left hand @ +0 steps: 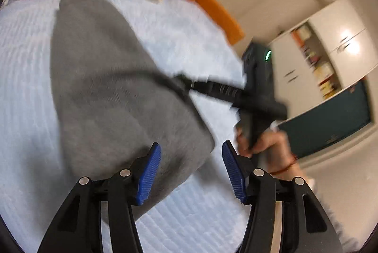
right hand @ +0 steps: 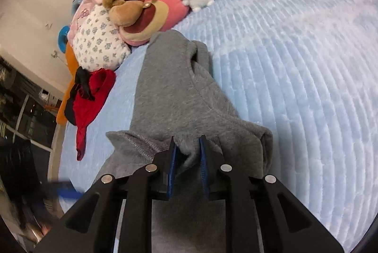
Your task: Fold large clothes
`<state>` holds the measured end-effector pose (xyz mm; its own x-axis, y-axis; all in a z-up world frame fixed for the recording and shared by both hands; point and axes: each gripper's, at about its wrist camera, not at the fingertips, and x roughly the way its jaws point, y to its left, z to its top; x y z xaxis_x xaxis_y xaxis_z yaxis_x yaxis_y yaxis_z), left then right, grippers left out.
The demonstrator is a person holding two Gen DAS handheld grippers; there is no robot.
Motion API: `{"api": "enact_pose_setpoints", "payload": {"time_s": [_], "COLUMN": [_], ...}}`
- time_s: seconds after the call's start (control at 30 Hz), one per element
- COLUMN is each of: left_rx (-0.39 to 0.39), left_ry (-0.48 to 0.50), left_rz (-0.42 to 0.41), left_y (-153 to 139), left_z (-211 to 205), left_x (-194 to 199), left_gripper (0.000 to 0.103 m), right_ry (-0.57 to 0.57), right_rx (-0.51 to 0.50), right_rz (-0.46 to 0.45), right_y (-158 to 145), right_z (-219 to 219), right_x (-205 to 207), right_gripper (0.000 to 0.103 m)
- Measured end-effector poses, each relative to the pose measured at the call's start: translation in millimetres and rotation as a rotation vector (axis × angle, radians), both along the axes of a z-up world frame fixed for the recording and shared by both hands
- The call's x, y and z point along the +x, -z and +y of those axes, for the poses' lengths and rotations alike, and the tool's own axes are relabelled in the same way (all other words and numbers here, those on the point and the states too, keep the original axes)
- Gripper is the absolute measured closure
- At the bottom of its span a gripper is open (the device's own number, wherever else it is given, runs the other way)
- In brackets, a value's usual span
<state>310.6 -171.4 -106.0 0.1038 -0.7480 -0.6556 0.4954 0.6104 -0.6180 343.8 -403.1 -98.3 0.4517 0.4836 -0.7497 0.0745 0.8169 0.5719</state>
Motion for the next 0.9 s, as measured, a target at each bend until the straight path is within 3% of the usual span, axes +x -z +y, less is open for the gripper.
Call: {"api": "enact_pose_setpoints", "payload": {"time_s": [0.03,0.07,0.1,0.13,0.2,0.3,0.37,0.4,0.47,0.5,0.6,0.67,0.77,0.83,0.9], "left_rx": [0.026,0.027,0.031,0.034,0.036,0.052,0.056,0.068,0.081,0.083,0.083,0.087,0.099,0.125,0.120], "left_ry": [-0.011,-0.024,-0.033,-0.042,-0.051,-0.062,-0.076,-0.081,-0.081,-0.084,-0.089,-0.085,-0.084,-0.114,-0.127], "left_rz": [0.022,0.043,0.053,0.065,0.068,0.044,0.036,0.021,0.008,0.007,0.005,-0.001,-0.016,-0.023,-0.011], "left_y": [12,21,24,29,34,37,37,38,41,42,42,44,52,58,59], "left_z": [-7,-8,-9,-7,-4,-2,-3,-6,-8,-11,-9,-10,-14,-18,-20], "left_x": [4,7,9,12,14,16,18,18,17,18,21,24,31,40,45], "left_gripper": [0.047,0.049,0.054,0.060,0.065,0.067,0.066,0.066,0.066,0.066,0.066,0.066,0.070,0.083,0.084], "right_ry": [0.007,0.013,0.022,0.032,0.027,-0.037,-0.109,-0.140,-0.196,-0.201,-0.164,-0.131,-0.112,-0.115,-0.127], "right_rx": [-0.013,-0.025,-0.046,-0.076,-0.112,-0.101,-0.095,-0.105,-0.150,-0.172,-0.230,-0.241,-0.250,-0.284,-0.291], "right_rz": [0.003,-0.002,-0.014,-0.040,-0.102,-0.168,-0.188,-0.189,-0.152,-0.129,-0.062,-0.040,-0.045,-0.050,-0.049], "right_y": [0,-3,-8,-18,-38,-65,-73,-72,-58,-48,-11,10,24,25,21], "right_z": [-2,-3,-5,-8,-10,-2,16,25,44,48,41,31,26,30,30], "right_x": [0,-1,-3,-6,-12,-21,-28,-30,-28,-25,-20,-21,-22,-19,-18], "right_gripper": [0.082,0.072,0.060,0.038,0.034,0.039,0.056,0.059,0.070,0.071,0.076,0.087,0.087,0.087,0.086]}}
